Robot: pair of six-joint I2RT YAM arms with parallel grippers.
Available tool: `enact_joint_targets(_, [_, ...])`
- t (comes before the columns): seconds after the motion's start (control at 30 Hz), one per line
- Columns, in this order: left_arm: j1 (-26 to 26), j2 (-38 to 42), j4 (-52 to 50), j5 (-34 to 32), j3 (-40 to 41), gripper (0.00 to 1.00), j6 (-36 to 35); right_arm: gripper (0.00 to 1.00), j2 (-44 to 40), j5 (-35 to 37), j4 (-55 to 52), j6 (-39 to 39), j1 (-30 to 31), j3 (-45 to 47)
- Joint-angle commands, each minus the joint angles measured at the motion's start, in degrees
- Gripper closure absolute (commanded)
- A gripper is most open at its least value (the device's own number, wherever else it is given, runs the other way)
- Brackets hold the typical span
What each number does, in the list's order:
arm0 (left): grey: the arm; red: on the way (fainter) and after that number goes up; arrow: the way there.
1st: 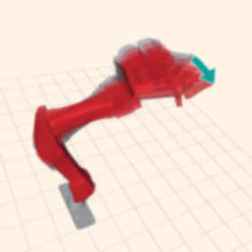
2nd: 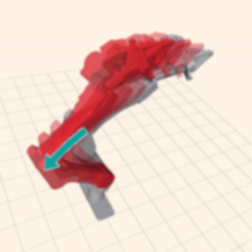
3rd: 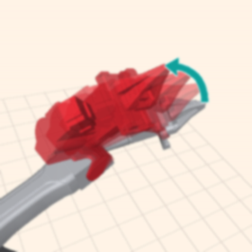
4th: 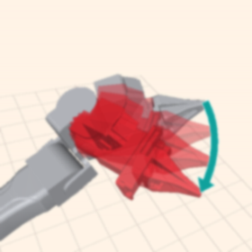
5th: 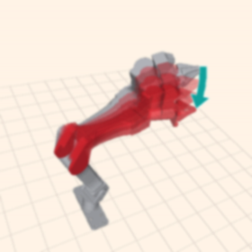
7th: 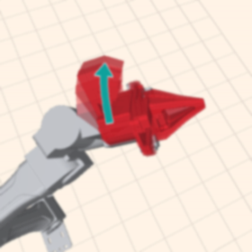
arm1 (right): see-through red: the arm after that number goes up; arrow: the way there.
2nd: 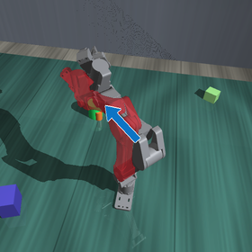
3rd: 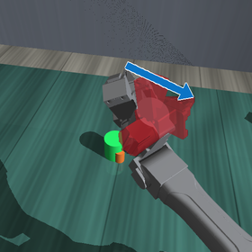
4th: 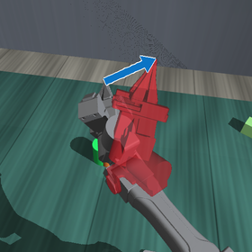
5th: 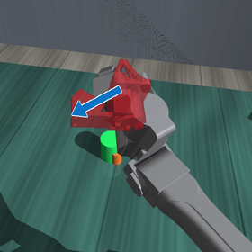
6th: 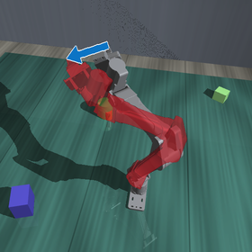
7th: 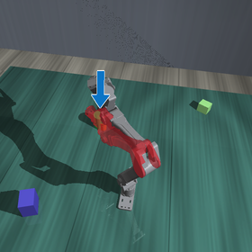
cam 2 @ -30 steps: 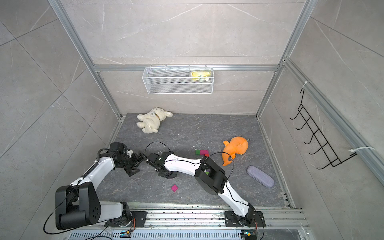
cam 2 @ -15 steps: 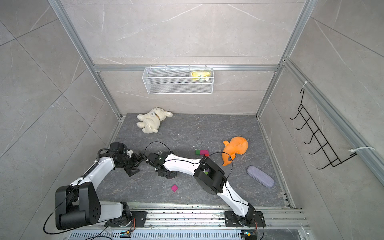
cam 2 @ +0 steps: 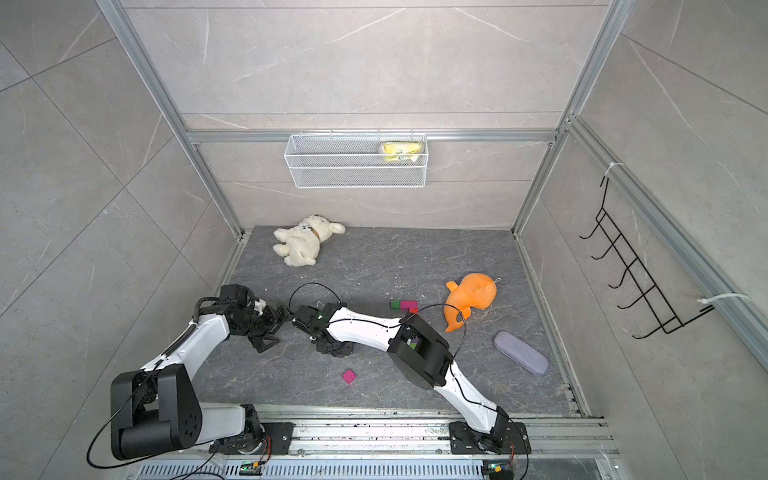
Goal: Assemble the number 7 with building blocks
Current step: Assemble the building block at the center of the board.
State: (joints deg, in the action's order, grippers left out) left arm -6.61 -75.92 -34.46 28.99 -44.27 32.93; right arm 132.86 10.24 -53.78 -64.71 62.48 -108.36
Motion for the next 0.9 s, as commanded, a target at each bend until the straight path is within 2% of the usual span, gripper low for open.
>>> enact_joint_targets(0.0, [0.28,0.77,-0.88,0.26,-0.2,0.0,-1.15,0.53,1.71,0.81,-1.59,0.81,-0.71,-0.19])
enact_joint_targets(0.27, [0.28,0.86,-1.0,0.19,-0.2,0.0,-1.19,0.51,1.55,1.18,-1.88,1.33,-0.95,-0.32])
enact_joint_targets(0.87, [0.33,0.69,-0.88,0.26,-0.2,0.0,-1.15,0.56,1.59,0.75,-1.59,2.48,-1.66,0.34])
